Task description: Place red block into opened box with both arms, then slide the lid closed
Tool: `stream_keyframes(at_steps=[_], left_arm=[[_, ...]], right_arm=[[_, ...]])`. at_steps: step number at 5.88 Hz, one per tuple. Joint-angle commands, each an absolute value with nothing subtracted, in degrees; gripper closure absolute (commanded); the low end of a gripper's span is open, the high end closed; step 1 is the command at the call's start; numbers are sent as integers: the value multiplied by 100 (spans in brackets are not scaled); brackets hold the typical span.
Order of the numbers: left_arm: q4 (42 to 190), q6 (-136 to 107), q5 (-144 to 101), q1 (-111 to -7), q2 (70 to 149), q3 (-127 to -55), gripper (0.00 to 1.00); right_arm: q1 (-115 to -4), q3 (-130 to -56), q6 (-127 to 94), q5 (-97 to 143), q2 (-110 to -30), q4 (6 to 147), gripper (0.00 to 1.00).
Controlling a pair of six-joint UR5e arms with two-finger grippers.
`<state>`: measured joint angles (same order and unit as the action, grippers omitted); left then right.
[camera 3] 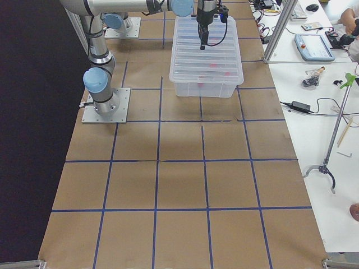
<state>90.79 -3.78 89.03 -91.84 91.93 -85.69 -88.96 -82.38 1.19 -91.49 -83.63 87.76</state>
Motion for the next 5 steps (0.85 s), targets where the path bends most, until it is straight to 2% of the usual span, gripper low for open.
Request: stream_keyframes(at_steps=[1,4,5], left_arm=[[9079,-378,8903,-9185,9193,-8569,2],[9079,-378,8903,-9185,9193,-8578,2],[9079,-369,8903,-9185,9193,-8578,2]], right_arm=[[-8650,-8497,489,-9176,-8244,8850,0],[-7553,-9305,1894,-9115,-8244,9025,0],[-7411,-9725,2012,-9106,-8235,9583,0]])
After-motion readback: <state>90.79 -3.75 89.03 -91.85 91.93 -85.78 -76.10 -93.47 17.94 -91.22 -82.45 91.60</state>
